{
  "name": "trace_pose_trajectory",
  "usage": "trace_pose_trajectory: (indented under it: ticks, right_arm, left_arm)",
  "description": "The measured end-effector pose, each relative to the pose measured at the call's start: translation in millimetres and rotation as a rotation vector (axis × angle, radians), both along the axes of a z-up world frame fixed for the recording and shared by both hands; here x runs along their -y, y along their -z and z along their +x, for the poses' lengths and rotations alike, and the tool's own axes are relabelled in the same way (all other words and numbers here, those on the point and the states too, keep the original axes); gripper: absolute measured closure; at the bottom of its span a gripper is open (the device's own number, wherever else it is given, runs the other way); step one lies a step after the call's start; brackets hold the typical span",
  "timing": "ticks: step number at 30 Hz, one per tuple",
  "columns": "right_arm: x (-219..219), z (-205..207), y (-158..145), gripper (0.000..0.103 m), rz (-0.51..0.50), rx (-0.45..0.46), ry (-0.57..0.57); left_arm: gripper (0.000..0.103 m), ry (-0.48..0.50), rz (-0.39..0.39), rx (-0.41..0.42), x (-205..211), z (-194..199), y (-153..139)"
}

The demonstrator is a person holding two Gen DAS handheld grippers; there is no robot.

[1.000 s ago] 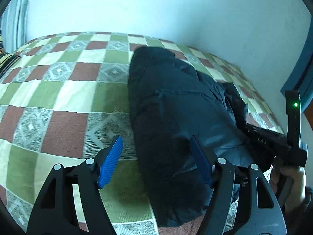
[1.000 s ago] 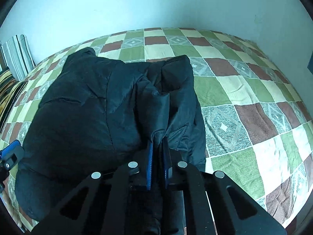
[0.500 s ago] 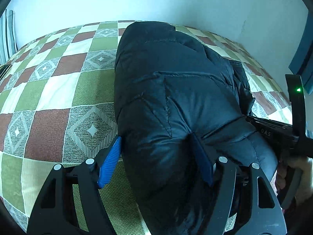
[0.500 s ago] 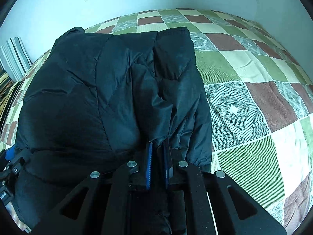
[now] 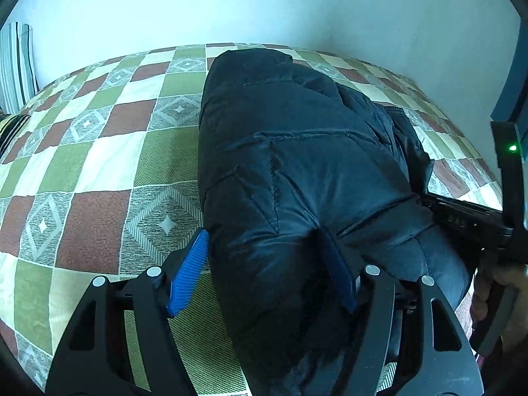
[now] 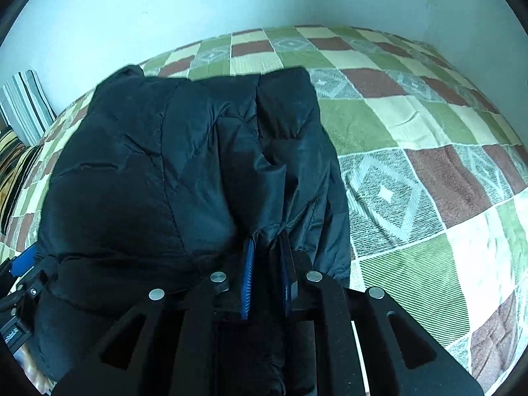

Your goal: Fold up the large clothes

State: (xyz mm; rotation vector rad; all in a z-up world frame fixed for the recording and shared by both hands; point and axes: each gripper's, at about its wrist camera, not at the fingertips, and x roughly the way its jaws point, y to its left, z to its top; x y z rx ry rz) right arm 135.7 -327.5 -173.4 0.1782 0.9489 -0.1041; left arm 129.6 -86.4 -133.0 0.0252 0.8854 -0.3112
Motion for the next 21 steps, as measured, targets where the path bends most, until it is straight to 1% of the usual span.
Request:
trace_pose_trajectory:
  ticks: [4,6,7,8,10,12,13,15,16,18,20,21]
  right_arm:
    - [-0.5,-16.5,-21.2,0.088,0.004,0.048,0.006]
    - [-2.6,-32.0,-35.2,0.088,0.007,0.086,-0.006]
    - [-4.2,-38.6,-40.8,0.088,0.005,0.100,-0.013]
    - [-6.0,-45.5,-46.1,0.088,0.004,0.113,-0.023]
    - [-9.7,-60.6,-54.8,0.088,0.011,0.134,-0.048]
    - [-13.1,-70.7,-58.6,0.088,0.011,0.140,-0.071]
    - [-14.9,-75.9,-58.8,0.088,0.008,0.139,-0.086]
    - [-18.9,-81.4,-53.9,0.088,-0.001,0.125,-0.107]
    - [-18.8,-81.9,-50.9,0.088,-0.005,0.118,-0.113]
    - [-19.3,-78.9,-41.6,0.088,-0.020,0.099,-0.116]
    - [-19.5,-74.6,-29.4,0.087,-0.013,0.067,-0.123]
    - [-21.3,-71.7,-20.0,0.087,-0.020,0.044,-0.130]
  left_arm:
    - [0.035,-0.006,0.015,0.010,-0.4,-2.5,-3.7]
    - [0.036,-0.014,0.018,0.011,-1.0,-4.4,-6.7]
    - [0.038,-0.018,0.014,0.011,-1.5,-4.8,-8.9]
    - [0.042,-0.023,0.003,0.010,-3.4,-6.8,-12.9]
    - [0.042,-0.035,-0.028,0.017,-7.5,-14.4,-23.4]
    - [0.042,-0.017,-0.058,0.030,-7.6,-23.6,-31.4]
    - [0.042,0.002,-0.065,0.037,-5.7,-29.7,-34.5]
    - [0.042,0.028,-0.052,0.037,1.3,-34.9,-33.5]
    - [0.042,0.042,-0.034,0.028,6.5,-35.1,-28.5]
    - [0.042,0.040,-0.015,0.014,11.4,-33.0,-19.2]
    - [0.041,0.036,0.015,0.027,14.7,-31.2,-13.0]
    - [0.041,0.046,0.051,0.042,20.0,-30.6,-8.8]
